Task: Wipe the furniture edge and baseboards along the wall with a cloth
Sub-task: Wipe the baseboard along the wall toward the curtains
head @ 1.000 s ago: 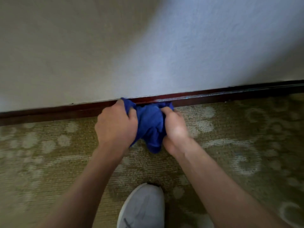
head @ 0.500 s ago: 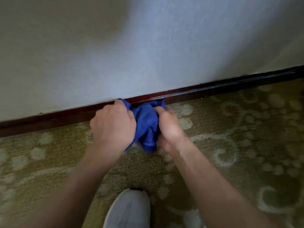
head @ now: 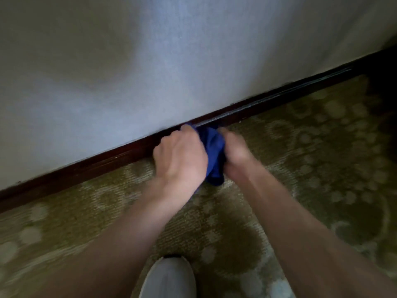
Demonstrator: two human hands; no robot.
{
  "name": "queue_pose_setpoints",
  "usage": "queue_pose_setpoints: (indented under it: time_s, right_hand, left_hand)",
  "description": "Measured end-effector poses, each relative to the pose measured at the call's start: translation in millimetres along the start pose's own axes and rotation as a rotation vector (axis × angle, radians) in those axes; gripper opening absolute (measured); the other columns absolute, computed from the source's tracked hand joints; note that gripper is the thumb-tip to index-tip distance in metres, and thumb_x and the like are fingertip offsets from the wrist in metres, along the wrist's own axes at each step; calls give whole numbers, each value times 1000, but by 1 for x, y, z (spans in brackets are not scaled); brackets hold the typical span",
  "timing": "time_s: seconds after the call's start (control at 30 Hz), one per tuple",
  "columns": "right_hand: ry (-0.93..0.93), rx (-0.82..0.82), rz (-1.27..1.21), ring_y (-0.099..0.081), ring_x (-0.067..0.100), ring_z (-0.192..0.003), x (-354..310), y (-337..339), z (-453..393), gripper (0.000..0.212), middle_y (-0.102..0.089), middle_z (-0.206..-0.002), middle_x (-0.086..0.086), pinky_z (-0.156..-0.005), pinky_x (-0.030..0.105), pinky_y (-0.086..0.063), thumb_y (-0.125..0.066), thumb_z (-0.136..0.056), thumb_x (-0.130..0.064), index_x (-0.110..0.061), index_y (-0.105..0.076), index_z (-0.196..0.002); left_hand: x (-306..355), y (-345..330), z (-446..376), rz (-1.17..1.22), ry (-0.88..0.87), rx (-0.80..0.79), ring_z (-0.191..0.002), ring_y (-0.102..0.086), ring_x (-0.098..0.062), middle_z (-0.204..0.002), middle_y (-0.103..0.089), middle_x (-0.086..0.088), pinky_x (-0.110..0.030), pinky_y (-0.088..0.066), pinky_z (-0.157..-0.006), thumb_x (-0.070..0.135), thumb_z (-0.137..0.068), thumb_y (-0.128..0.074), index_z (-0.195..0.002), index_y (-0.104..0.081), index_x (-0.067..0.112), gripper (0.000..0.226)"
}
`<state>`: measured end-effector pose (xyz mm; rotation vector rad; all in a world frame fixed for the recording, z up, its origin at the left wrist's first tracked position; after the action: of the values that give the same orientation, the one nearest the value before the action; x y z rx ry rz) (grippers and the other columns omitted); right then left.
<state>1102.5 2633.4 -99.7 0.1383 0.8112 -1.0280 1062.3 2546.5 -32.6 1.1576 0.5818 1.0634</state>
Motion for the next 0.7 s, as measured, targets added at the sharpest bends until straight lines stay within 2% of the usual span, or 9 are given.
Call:
queue_pose_setpoints:
  time_s: [0.1, 0.17, 0.23, 0.3, 0.37, 0.47, 0.53, 0.6, 0.7]
  right_hand:
    - [6, 143, 37, -50, 17, -64, -18, 27, -17, 24, -50, -73, 6, -65, 28, -45, -36, -100, -13, -8, -54, -86]
    - [36, 160, 107, -52, 13, -59, -18, 24, -16, 25, -53, -68, 3, -54, 14, -46, -35, -100, -8, -1, -59, -94]
    - [61, 139, 166, -57, 7, -50, -16, 11, -6, 25, -57, -59, 2, -43, 8, -42, -36, -97, -2, -4, -54, -80]
    - [123, 76, 285, -66, 12, -71, -9, 1, 1, 14, -62, -78, 9, -64, 12, -53, -39, -94, -3, -6, -53, -92]
    - [148, -43, 500, -62, 29, -102, -10, -2, 6, 18, -61, -103, 17, -94, 31, -50, -45, -91, -10, -6, -55, -105]
    - [8, -214, 764, -61, 33, -104, -42, 11, 29, 26, -61, -109, 23, -84, 38, -48, -54, -87, -11, -1, -58, -111]
    - [-57, -206, 747, -62, 36, -94, -64, 29, 45, 36, -63, -103, 25, -76, 39, -46, -60, -73, -18, -5, -59, -106]
    - [-80, -132, 672, -61, 34, -90, -77, 42, 61, 38, -61, -105, 24, -76, 37, -44, -60, -75, -15, -2, -59, -111]
    - [-67, -45, 642, -56, 33, -113, -84, 63, 83, 38, -57, -127, 19, -85, 32, -43, -54, -91, -12, 1, -53, -127]
  left_hand:
    - [37, -2, -14, 75, -132, -46, -112, -59, -37, -118, -64, -13, -35, -32, -72, 25, -97, -43, -115, -55, 11, 25]
    - [34, -5, -15, 68, -122, -56, -113, -58, -38, -119, -63, -15, -35, -33, -73, 28, -98, -39, -116, -52, 11, 29]
    - [16, -8, -7, 59, -83, -44, -112, -58, -40, -118, -62, -19, -40, -42, -78, 32, -98, -35, -117, -49, 10, 32]
    - [-6, -15, 0, 102, -13, -36, -110, -59, -43, -116, -62, -23, -44, -46, -84, 29, -98, -38, -117, -50, 9, 30]
    - [-27, -26, 8, 251, 60, -52, -107, -59, -45, -113, -63, -26, -44, -46, -86, 24, -97, -43, -117, -54, 7, 28]
    - [-40, -28, 31, 703, 226, -79, -104, -62, -35, -113, -67, -18, -41, -48, -90, 20, -99, -48, -117, -61, 11, 24]
    - [-31, -18, 48, 1013, 366, -120, -92, -64, -29, -104, -69, -13, -36, -49, -78, 20, -101, -48, -108, -63, 15, 18]
    - [-17, -4, 60, 1105, 396, -142, -81, -63, -25, -92, -68, -8, -31, -46, -66, 19, -101, -47, -103, -62, 17, 15]
    - [11, 23, 74, 1053, 317, -144, -85, -65, -28, -96, -70, -11, -35, -51, -74, 18, -100, -49, -96, -63, 19, 15]
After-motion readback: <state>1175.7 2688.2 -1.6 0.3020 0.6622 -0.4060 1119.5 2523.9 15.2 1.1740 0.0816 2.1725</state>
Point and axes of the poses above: each hand's wrist, its own z-axis away from the middle knuckle, its own y-axis out of the back of the hand, x = y × z, the point moved 1 cm from there along -z, towards the middle knuckle
